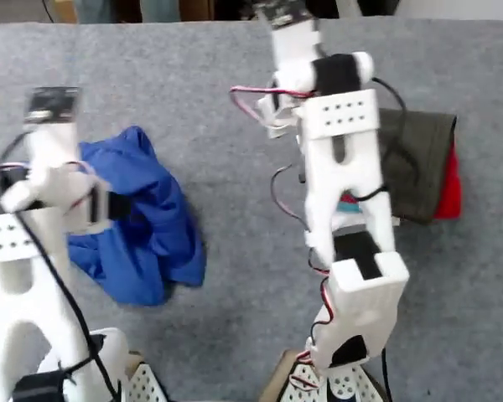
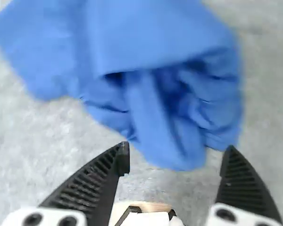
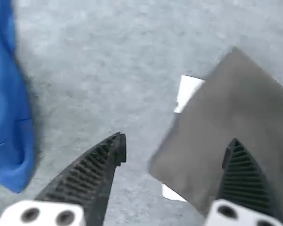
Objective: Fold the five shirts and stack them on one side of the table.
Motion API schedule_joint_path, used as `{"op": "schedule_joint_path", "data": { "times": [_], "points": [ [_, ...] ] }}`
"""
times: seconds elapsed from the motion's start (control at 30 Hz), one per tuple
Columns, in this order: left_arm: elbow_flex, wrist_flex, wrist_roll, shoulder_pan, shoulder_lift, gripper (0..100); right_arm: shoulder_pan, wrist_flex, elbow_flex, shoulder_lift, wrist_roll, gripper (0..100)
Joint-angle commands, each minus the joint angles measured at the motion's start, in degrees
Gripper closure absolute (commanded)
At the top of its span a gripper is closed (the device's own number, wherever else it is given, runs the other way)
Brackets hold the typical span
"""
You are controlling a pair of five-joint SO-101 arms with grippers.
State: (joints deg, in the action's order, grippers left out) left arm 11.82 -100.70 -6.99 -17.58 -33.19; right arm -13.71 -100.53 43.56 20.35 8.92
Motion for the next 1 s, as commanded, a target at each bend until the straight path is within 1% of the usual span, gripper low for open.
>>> {"op": "schedule_joint_path", "data": {
  "times": [0.0,0.1,0.17,0.23,0.33,0.4,0.53,0.6,0.67,0.77,0.8,0.83,0.9,0.97],
  "points": [
    [0.48,0.26,0.18,-11.74,0.0,68,-5.98,0.18,2.51,1.01,-0.62,67.2],
    [3.65,3.6,0.44,-21.58,3.87,68,-11.52,3.08,2.68,5.58,-0.79,67.2],
    [5.67,5.71,0.44,-26.68,8.18,68,-15.21,5.8,2.77,9.63,-3.16,67.2],
    [6.9,6.51,0.18,-29.49,13.63,68,-18.73,8.18,2.77,13.93,-5.36,67.2],
    [6.99,6.51,0.35,-30.81,23.21,68,-23.47,11.34,2.86,19.91,-6.42,67.2],
    [6.9,6.51,0.44,-30.29,29.19,69,-25.93,12.22,4.44,22.99,-7.3,67.2],
    [4.7,5.19,1.05,-24.84,39.82,74,-28.22,11.87,10.07,28.62,-7.91,67.3],
    [2.77,3.43,4.66,-21.14,44.31,74,-28.13,11.78,12.7,31.43,-7.91,68.3],
    [0.84,2.9,8.26,-17.54,48.35,73,-27.52,11.34,14.73,33.8,-7.91,75.6],
    [-0.84,2.9,11.25,-13.14,52.57,73,-26.46,8.7,18.33,36.35,-7.56,96.6],
    [-1.01,2.99,11.52,-12.18,53.45,73,-25.76,7.38,19.82,36.88,-7.56,98.9],
    [-1.01,3.16,11.69,-11.65,53.98,74,-24.79,5.63,21.32,37.32,-7.56,95.5],
    [-0.84,3.34,11.52,-11.38,54.24,82,-22.77,2.37,24.75,37.58,-7.82,93.0],
    [-0.75,3.34,11.34,-11.82,54.24,94,-20.48,-0.09,28.44,37.67,-7.82,94.1]
  ]
}}
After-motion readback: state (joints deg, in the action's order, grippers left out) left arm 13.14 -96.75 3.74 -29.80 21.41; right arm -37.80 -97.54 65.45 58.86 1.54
